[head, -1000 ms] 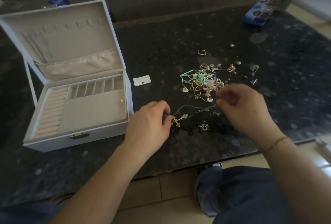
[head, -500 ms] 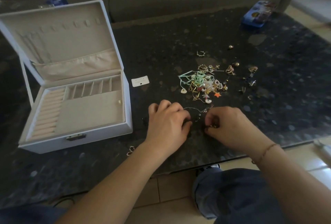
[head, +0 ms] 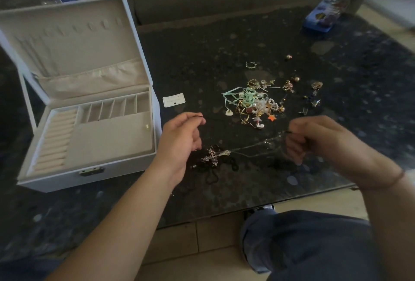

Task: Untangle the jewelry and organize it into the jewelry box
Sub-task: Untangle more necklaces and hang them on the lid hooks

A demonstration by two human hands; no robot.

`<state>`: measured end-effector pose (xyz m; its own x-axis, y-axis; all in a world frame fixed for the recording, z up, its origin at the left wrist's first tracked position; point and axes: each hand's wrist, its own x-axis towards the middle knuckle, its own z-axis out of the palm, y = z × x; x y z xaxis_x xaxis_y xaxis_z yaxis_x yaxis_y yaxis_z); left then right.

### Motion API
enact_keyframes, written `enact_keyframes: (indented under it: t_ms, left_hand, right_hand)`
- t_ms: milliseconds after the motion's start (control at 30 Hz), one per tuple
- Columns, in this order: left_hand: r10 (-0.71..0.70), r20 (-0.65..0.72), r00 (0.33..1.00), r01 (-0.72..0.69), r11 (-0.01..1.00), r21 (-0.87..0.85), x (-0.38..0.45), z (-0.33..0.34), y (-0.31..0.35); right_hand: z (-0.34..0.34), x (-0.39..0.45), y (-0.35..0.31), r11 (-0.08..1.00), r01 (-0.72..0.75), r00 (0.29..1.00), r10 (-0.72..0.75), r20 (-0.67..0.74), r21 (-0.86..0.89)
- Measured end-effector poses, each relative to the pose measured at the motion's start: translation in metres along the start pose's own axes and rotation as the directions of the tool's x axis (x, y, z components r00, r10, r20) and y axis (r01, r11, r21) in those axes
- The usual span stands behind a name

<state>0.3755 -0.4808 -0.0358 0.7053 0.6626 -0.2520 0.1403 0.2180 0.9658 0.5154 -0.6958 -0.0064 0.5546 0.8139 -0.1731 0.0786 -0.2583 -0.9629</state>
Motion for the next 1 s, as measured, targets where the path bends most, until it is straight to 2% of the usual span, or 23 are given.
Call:
enact_keyframes:
  t_ms: [100,200,267,333,400,500,667,800,900,1000]
  left_hand:
    - [0.034,-0.027,0.999,-0.031,0.991,0.128,-0.001,-0.002,0.003]
    - [0.127,-0.012,0.992,-0.114,0.927,0.358,-0.001,0.000,0.000]
    - [0.207,0.096,0.974,-0.225,0.804,0.550,-0.009,0.006,-0.004]
    - [0.371,0.223,0.902,-0.425,0.659,0.621,-0.020,0.015,-0.004]
    - [0.499,0.309,0.810,-0.585,0.646,0.490,-0.031,0.029,0.003]
    - [0.519,0.391,0.760,-0.634,0.725,0.270,-0.040,0.045,0.015]
    - [0.506,0.415,0.756,-0.585,0.807,0.082,-0.045,0.053,0.021]
    - [0.473,0.418,0.776,-0.544,0.837,0.064,-0.044,0.051,0.021]
    - [0.391,0.418,0.820,-0.455,0.888,0.063,-0.040,0.046,0.022]
    - [0.310,0.438,0.844,-0.361,0.932,0.036,-0.040,0.042,0.027]
  right_hand:
    - [0.003,0.002,0.000,0.990,0.125,0.991,-0.121,-0.064,0.062]
    - [0.007,0.005,-0.002,0.946,0.189,0.980,-0.165,-0.111,0.264]
    - [0.010,0.006,-0.003,0.908,0.204,0.978,-0.173,-0.116,0.367]
    - [0.012,0.008,-0.002,0.889,0.213,0.977,-0.197,-0.081,0.405]
    - [0.015,0.009,-0.002,0.883,0.223,0.973,-0.227,-0.039,0.413]
    - [0.019,0.010,-0.002,0.894,0.193,0.980,-0.195,-0.038,0.403]
    - [0.027,0.013,-0.003,0.877,0.165,0.982,-0.189,0.008,0.451]
    - [0.030,0.012,-0.005,0.898,0.181,0.980,-0.201,0.007,0.400]
    - [0.031,0.010,-0.008,0.888,0.211,0.974,-0.224,-0.016,0.409]
    - [0.031,0.008,-0.010,0.908,0.262,0.963,-0.267,-0.029,0.327]
